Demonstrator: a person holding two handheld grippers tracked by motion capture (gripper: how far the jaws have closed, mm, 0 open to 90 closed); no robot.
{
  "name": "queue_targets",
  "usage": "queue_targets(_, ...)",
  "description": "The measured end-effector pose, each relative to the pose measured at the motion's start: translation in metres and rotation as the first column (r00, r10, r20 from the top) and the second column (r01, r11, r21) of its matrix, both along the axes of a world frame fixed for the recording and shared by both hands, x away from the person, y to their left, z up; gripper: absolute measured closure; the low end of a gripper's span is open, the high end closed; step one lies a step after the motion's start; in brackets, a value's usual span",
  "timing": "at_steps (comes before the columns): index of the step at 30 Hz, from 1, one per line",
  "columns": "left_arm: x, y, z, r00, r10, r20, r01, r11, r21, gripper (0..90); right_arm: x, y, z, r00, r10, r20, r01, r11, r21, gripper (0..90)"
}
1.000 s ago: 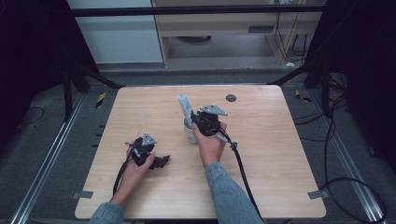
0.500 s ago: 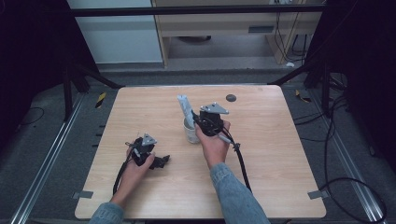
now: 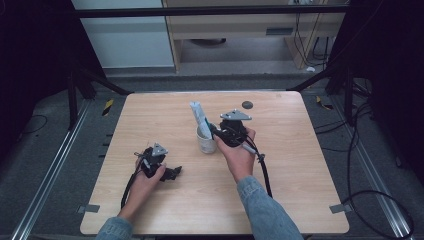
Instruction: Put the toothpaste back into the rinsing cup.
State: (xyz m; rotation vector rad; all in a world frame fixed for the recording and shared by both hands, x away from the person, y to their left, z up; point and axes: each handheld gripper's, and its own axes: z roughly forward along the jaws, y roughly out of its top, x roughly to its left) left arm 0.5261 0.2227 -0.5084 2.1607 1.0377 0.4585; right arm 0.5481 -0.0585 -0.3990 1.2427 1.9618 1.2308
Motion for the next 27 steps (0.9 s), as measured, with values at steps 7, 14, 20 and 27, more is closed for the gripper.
queue_targets(7, 0.0, 0.0, 0.0, 1.0, 0.0, 0.0, 0.0, 1.0, 0.0, 0.0, -0.001, -0.011, 0.003, 0.9998, 0.009, -0.018, -0.009, 0.9995, -0.029, 34.7)
queue_targets(14, 0.0, 0.0, 0.0, 1.0, 0.0, 0.0, 0.0, 1.0, 0.0, 0.0, -0.002, -0.024, 0.006, 0.9991, 0.031, -0.029, -0.033, 0.9968, -0.073, 18.3)
queue_targets(20, 0.0, 0.0, 0.0, 1.0, 0.0, 0.0, 0.0, 1.0, -0.001, 0.0, -0.006, -0.036, 0.009, 0.9977, 0.047, -0.048, -0.052, 0.9937, -0.1, 9.1)
queue_targets(27, 0.0, 0.0, 0.0, 1.0, 0.001, -0.001, -0.001, 1.0, 0.001, 0.0, -0.012, -0.052, 0.012, 0.9963, 0.064, -0.058, -0.071, 0.9884, -0.134, 7.6)
